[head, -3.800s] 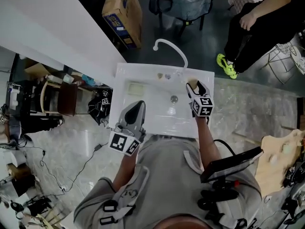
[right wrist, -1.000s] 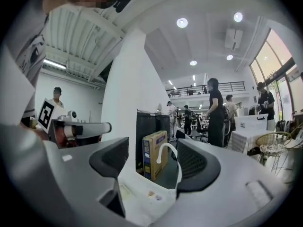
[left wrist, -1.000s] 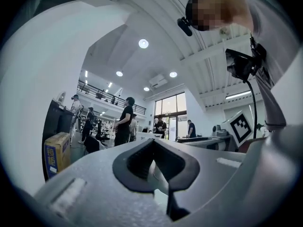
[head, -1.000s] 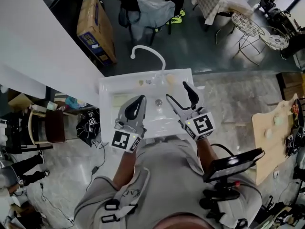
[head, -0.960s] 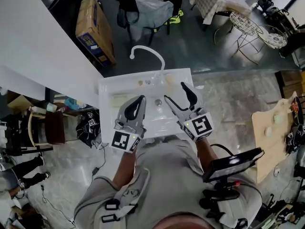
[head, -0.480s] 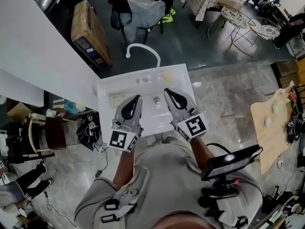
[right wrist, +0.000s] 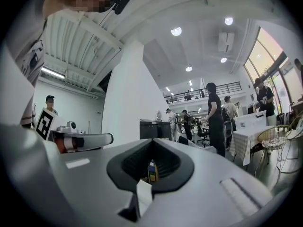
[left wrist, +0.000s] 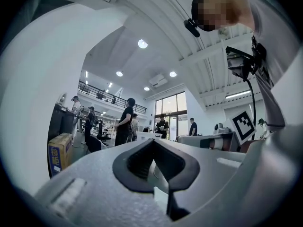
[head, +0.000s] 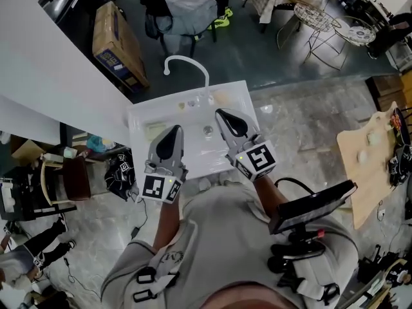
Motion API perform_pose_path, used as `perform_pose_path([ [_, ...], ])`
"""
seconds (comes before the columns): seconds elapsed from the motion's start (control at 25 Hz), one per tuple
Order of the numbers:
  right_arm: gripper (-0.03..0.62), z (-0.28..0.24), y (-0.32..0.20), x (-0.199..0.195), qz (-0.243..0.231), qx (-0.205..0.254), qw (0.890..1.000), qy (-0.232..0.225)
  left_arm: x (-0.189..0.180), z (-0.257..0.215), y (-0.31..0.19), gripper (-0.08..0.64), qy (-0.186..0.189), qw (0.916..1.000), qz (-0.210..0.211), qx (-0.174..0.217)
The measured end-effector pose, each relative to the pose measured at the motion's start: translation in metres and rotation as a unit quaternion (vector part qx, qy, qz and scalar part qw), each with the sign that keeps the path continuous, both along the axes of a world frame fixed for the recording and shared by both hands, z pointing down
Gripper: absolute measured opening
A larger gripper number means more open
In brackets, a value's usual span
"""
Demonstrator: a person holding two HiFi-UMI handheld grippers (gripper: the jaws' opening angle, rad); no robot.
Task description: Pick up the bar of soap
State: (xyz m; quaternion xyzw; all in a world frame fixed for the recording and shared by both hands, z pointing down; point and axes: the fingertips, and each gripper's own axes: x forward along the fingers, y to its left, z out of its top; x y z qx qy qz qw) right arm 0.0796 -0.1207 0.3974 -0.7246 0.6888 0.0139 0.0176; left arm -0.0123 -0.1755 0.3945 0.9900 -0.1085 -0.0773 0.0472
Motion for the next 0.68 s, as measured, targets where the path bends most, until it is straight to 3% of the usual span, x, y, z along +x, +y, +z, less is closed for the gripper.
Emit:
perform_pose_path([
  [0.68,-0.002,0.000,0.002,0.001,-0.020,-0.006,1.000,-0.005,0.002,-0.003,0.008,-0.011,-0.007,0.9999,-0.010,0.000],
])
